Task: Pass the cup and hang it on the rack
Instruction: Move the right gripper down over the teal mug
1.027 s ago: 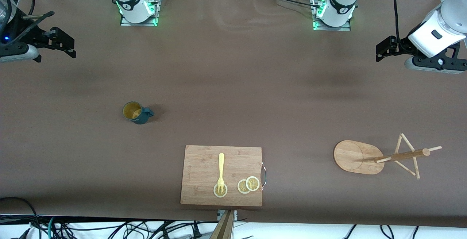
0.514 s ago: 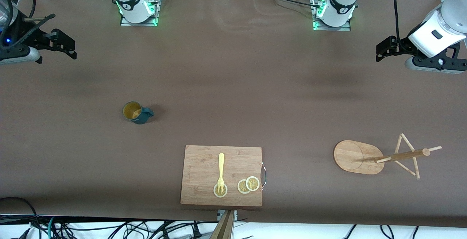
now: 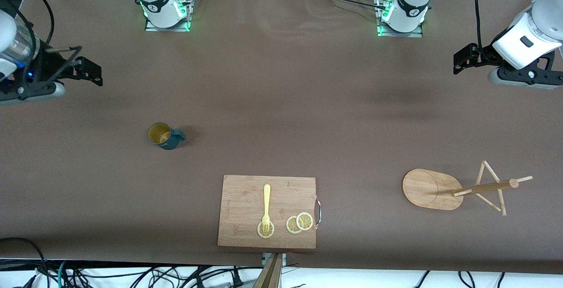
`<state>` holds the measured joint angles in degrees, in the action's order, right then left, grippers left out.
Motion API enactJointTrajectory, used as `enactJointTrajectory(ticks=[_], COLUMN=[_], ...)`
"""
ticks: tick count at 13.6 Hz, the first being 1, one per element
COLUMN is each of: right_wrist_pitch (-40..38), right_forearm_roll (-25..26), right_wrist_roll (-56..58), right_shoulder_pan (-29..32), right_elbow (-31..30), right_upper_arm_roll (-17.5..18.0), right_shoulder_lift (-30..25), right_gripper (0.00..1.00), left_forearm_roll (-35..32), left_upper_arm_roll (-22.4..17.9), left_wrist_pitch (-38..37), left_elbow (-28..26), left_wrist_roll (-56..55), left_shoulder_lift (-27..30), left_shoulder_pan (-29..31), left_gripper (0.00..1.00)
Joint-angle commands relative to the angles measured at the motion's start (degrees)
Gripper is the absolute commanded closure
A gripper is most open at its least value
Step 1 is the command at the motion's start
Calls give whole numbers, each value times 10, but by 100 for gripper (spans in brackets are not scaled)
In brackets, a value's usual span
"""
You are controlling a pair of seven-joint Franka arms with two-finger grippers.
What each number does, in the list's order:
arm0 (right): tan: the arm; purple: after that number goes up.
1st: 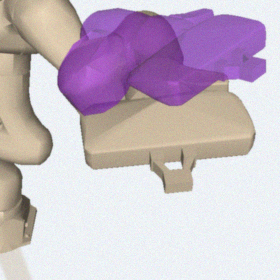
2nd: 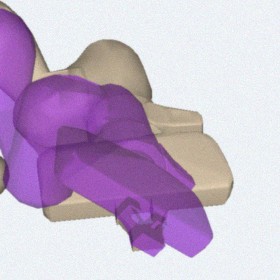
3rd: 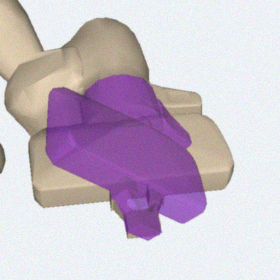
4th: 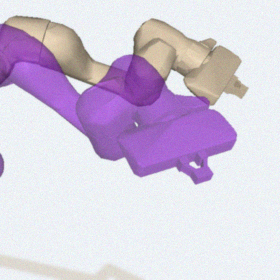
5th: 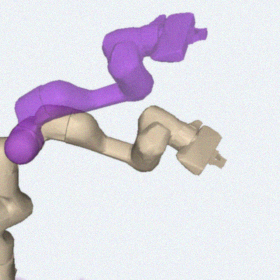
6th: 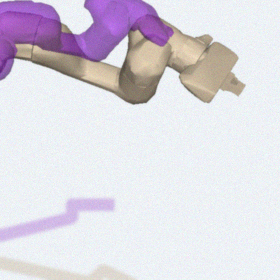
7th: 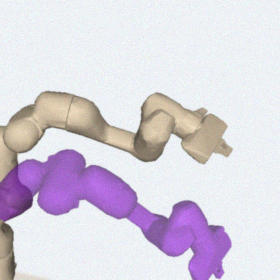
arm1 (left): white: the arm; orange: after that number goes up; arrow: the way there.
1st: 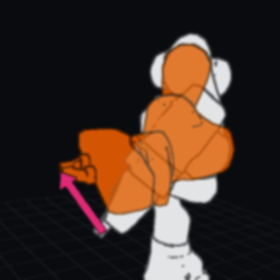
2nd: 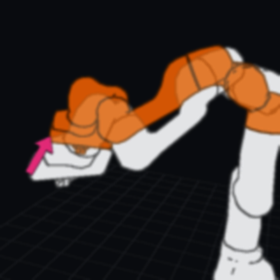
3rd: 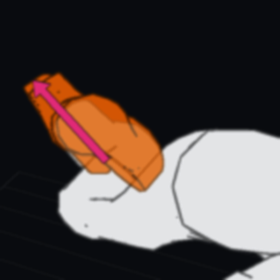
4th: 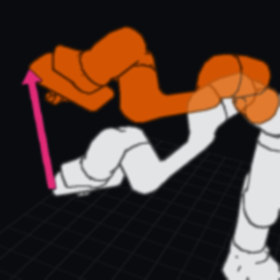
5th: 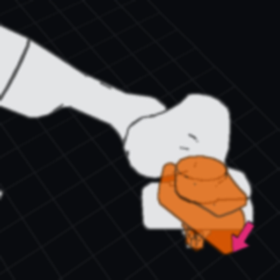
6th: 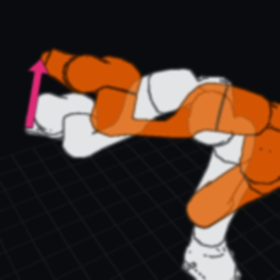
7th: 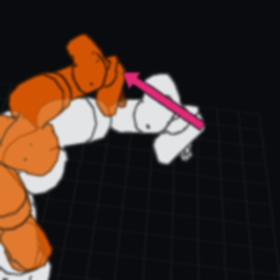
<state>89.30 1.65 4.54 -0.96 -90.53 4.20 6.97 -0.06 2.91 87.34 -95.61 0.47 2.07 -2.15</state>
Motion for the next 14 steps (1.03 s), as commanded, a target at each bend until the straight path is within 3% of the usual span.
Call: enactJointTrajectory(ticks=[1, 4, 8, 11, 14], right_wrist_pitch=[-10, 10, 239, 349, 381], right_forearm_roll=[10, 6, 3, 2, 2], right_wrist_roll=[13, 12, 4, -11, -15], right_shoulder_pan=[-1, -1, -2, -2, -2], right_elbow=[18, -30, -240, -278, -277], right_upper_arm_roll=[-2, -2, -2, -2, -2], right_shoulder_lift=[59, 45, -7, 51, 76], right_gripper=[0, 0, 1, 1, 1], left_forearm_roll=[0, 0, 0, 0, 0], left_upper_arm_roll=[2, 2, 2, 1, -1], left_wrist_pitch=[-14, -14, -15, -16, -18], left_elbow=[15, 15, 14, 14, 14], left_wrist_roll=[3, 3, 1, 1, 4], left_shoulder_lift=[-2, -3, -2, -2, -2], left_shoulder_pan=[2, 2, 2, 3, 3], left_gripper=[0, 0, 0, 0, 0])
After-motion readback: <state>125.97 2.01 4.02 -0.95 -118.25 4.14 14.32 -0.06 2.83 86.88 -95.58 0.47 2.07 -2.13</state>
